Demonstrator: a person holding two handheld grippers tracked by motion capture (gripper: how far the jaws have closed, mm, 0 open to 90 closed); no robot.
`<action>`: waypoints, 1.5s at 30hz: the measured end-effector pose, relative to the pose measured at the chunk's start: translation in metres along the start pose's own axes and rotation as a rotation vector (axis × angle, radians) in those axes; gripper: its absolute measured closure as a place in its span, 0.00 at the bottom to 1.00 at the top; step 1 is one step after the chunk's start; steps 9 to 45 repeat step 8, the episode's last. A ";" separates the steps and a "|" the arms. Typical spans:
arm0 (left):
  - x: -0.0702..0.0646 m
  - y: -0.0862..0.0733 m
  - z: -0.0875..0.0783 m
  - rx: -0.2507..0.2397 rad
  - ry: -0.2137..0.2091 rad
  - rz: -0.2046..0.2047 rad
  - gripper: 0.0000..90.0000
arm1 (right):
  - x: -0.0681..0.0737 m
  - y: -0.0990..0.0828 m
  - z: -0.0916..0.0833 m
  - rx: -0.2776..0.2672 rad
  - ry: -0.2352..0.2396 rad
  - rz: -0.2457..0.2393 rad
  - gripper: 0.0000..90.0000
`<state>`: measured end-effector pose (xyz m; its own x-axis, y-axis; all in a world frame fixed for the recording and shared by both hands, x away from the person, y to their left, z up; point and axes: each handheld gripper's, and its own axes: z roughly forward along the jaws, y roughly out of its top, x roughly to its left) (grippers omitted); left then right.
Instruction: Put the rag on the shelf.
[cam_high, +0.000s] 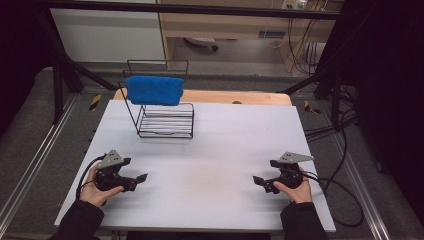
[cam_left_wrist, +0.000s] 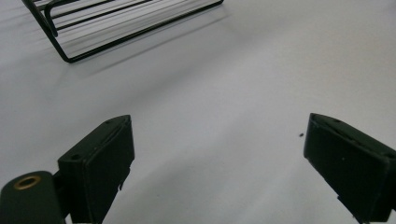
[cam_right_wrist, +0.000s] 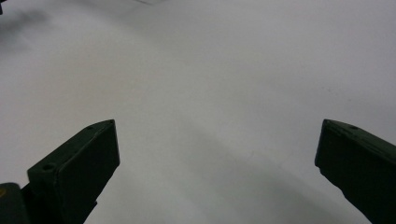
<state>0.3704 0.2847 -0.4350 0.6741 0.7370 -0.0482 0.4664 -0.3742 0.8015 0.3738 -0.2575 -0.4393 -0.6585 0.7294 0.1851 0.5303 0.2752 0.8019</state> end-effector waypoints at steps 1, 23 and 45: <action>0.000 0.000 0.000 0.002 0.001 0.003 0.10 | 0.000 -0.001 -0.001 0.002 -0.002 0.004 0.01; -0.002 -0.003 0.001 0.006 -0.001 0.010 0.10 | 0.001 -0.004 0.000 0.021 -0.009 0.003 0.01; -0.002 -0.003 0.001 0.006 -0.001 0.010 0.10 | 0.001 -0.004 0.000 0.021 -0.009 0.003 0.01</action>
